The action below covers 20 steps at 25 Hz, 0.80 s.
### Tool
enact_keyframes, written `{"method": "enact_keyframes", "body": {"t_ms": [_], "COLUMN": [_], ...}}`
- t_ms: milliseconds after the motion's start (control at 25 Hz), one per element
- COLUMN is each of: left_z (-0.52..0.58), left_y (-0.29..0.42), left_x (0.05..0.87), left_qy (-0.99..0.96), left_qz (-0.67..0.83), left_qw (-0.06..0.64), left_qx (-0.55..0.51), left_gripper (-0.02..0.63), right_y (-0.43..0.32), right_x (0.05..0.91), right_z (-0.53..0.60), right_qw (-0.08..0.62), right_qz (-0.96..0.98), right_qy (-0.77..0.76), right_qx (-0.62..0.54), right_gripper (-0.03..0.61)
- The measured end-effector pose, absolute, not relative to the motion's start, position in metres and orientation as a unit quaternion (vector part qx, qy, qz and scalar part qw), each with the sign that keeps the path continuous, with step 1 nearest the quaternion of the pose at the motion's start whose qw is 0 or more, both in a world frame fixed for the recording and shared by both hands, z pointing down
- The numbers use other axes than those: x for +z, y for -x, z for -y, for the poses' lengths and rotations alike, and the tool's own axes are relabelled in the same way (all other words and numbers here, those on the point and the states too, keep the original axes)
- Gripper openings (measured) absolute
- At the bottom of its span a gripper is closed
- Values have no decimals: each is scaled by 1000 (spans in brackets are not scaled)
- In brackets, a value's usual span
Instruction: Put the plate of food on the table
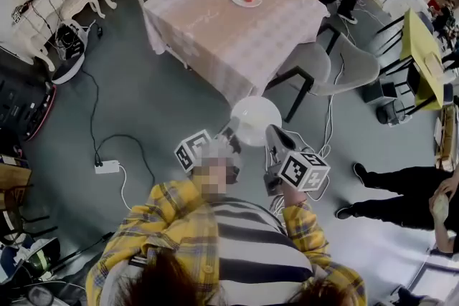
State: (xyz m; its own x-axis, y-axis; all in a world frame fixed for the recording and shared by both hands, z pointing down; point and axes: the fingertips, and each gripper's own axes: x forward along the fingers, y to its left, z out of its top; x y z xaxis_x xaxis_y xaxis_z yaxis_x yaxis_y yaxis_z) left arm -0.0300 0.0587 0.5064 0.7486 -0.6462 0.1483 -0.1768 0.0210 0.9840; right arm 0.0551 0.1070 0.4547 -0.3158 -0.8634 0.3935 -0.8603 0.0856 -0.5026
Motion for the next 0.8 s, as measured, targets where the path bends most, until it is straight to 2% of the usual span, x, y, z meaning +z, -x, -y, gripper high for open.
{"method": "enact_keyframes", "body": {"t_ms": [800], "left_z": [31], "left_y": [14], "left_x": [506], "left_qy": [-672], "left_qz": [326], "left_qw": [634], "left_qx": [-202], "left_gripper": [9], "right_y": [-82], "right_x": [452], "right_z": [-7], "right_qw": [10], "right_qz": [-753], "right_qy": [565], "right_qx": [-337], "right_gripper": [-2]}}
